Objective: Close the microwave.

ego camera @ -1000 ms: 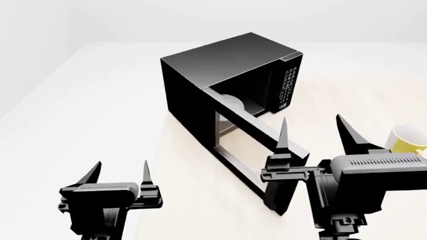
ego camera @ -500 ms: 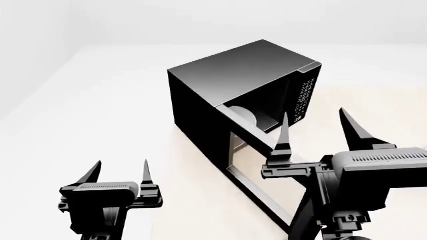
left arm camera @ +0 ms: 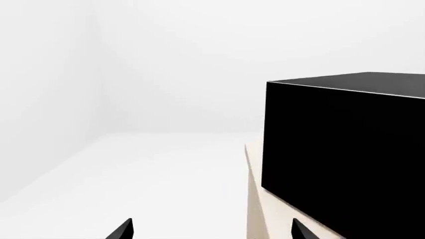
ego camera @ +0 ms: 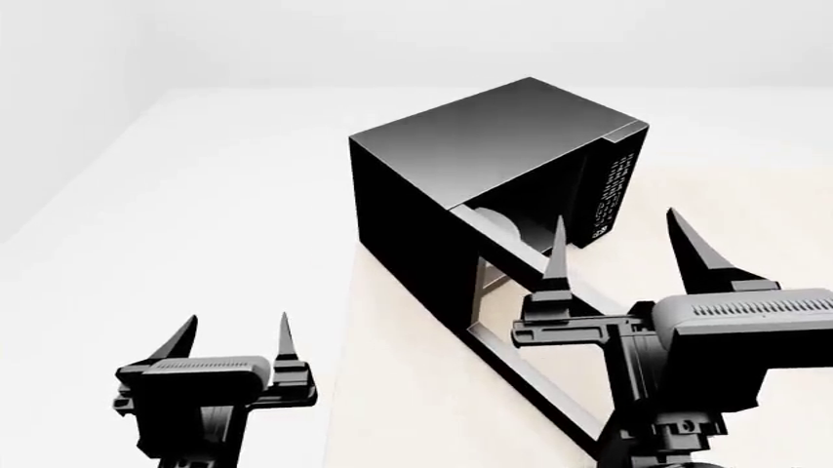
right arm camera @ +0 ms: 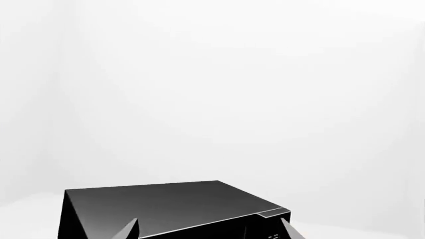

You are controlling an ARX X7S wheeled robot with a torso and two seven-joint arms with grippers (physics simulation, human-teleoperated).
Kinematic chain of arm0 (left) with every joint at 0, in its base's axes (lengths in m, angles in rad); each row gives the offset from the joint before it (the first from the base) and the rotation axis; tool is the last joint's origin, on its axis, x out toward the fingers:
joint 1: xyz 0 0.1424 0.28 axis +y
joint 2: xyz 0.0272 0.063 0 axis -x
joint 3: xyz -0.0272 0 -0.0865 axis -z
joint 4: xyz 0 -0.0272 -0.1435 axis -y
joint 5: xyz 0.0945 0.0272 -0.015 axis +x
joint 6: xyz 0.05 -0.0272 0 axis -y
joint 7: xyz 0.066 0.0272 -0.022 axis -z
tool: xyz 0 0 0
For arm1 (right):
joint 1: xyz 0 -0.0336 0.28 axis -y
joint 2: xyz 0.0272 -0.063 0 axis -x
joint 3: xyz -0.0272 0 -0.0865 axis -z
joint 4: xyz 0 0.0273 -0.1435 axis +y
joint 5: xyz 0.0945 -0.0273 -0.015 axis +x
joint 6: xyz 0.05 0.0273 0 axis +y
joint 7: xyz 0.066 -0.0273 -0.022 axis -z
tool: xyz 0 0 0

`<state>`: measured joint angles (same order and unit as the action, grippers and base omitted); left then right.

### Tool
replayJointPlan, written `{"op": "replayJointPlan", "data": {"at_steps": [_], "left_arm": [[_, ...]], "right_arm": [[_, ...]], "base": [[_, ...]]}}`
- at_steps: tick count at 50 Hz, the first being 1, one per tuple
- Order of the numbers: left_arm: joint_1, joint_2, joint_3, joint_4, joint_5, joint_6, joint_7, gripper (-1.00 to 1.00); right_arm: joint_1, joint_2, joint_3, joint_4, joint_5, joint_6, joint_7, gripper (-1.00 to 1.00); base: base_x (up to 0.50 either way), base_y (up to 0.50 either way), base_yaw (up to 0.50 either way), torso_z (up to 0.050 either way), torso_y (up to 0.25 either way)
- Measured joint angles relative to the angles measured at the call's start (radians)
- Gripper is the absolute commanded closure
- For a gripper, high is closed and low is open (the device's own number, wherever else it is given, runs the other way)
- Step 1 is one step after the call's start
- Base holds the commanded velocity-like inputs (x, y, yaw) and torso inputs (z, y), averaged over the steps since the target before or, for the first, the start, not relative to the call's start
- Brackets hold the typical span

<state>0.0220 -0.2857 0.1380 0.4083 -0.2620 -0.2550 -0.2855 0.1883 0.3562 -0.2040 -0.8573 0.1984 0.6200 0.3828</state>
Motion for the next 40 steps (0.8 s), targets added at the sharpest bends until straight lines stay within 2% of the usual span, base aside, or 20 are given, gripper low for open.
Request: {"op": "replayJointPlan", "data": {"at_steps": [3,40], "left_arm": [[0.0,-0.001,0.001,0.0,-0.001,0.0,-0.001,-1.0],[-0.006,-0.012,0.011,-0.006,-0.01,0.005,-0.013,-1.0]], "right_arm": [[0.0,0.002,-0.003,0.0,-0.002,-0.003,0.0,-1.0],[0.053,0.004,-0.041,-0.056,0.045,0.097,-0.004,-1.0]], "base": [[0.49,0.0,0.0,0.0,0.0],[0.0,0.0,0.0,0.0,0.0]]}}
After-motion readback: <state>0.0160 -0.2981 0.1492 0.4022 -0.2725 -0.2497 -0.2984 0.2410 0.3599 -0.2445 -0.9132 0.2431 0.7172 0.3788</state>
